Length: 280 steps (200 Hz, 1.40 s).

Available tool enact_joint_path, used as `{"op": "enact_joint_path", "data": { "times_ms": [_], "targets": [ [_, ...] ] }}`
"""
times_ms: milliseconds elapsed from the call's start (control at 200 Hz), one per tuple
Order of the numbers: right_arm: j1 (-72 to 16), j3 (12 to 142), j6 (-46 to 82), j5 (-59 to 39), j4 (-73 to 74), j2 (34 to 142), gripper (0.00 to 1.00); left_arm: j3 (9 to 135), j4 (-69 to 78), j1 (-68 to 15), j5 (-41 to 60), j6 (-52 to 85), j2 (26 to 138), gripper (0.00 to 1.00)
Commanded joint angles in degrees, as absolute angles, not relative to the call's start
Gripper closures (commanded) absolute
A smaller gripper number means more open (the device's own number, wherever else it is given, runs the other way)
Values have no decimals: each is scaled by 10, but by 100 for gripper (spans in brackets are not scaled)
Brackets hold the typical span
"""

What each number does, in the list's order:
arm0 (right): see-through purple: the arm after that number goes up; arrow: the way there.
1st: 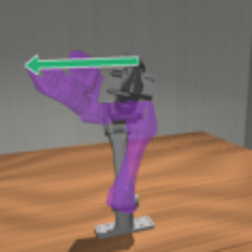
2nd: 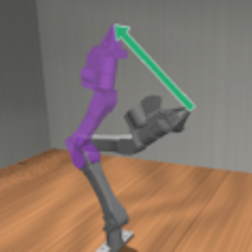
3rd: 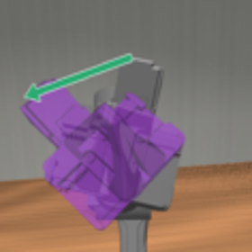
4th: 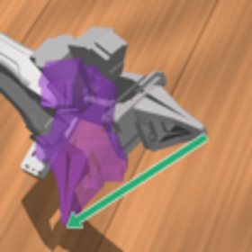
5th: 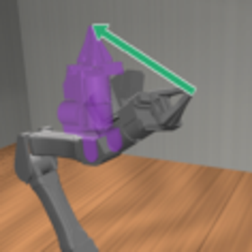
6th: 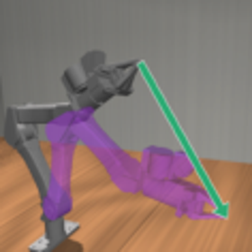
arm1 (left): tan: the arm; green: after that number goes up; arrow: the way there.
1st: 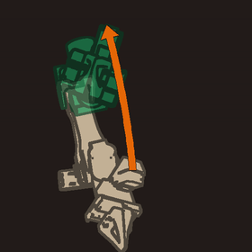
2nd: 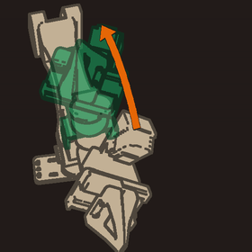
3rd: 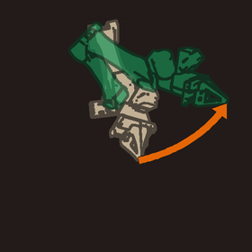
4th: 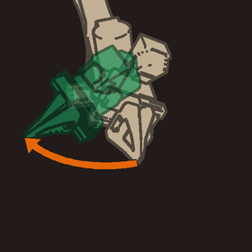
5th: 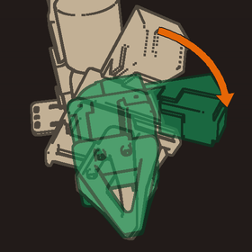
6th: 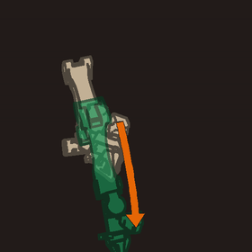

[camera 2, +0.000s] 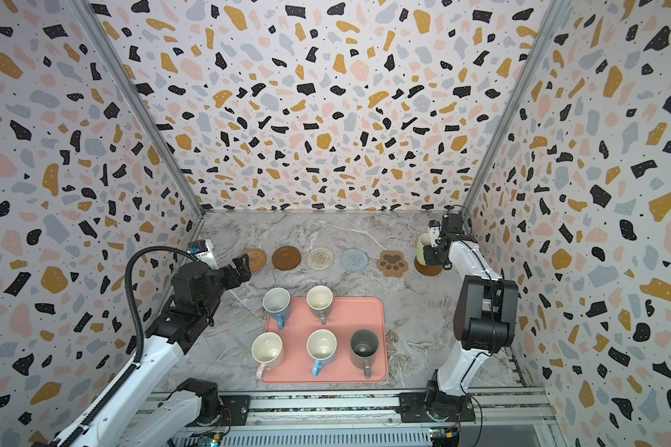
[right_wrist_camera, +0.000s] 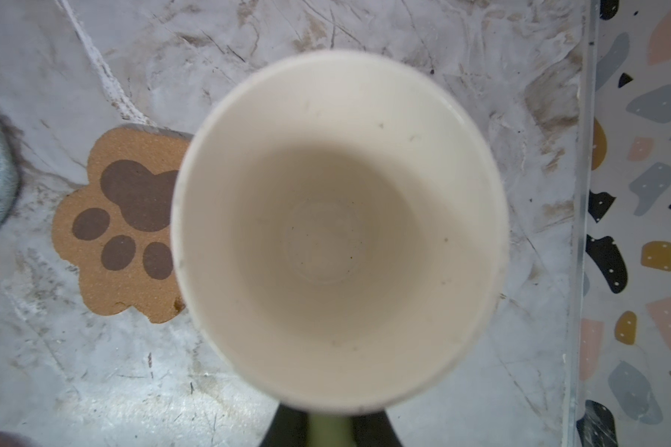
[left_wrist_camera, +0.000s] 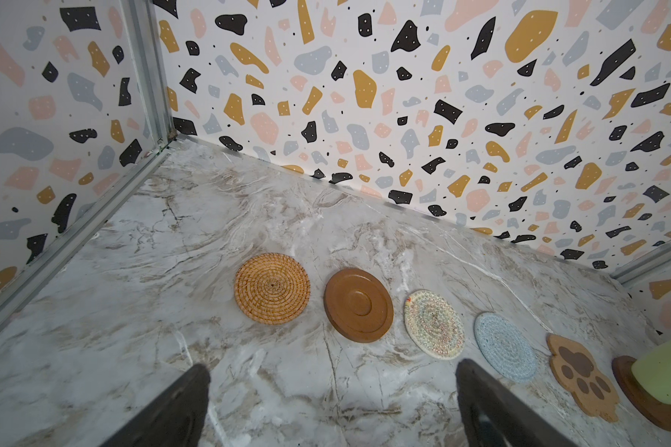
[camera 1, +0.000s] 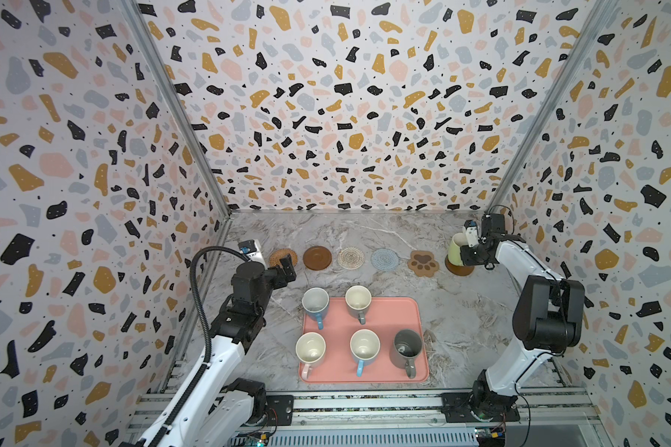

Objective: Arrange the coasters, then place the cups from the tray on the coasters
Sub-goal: 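Carry the lime-green-handled mug with the right gripper over the round wooden coaster, then lower the mug onto the round wooden coaster and open the right gripper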

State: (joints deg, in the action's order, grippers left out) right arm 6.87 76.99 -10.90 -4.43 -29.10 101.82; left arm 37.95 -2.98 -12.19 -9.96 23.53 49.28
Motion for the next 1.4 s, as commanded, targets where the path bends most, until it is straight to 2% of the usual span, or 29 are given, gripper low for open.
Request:
{"op": "enact_joint_path", "data": {
  "times_ms": [0,305,1397],
  "targets": [
    [78,797,-117,-41,-260,1006,99,375,-23,-124,-109,231,485,1],
    [101,779,-118,-58,-248,1011,99,367,-19,-124,-101,243,478,0],
    [102,734,-109,-80,-252,998,97,351,-28,-124,-110,246,454,1]
  ]
}}
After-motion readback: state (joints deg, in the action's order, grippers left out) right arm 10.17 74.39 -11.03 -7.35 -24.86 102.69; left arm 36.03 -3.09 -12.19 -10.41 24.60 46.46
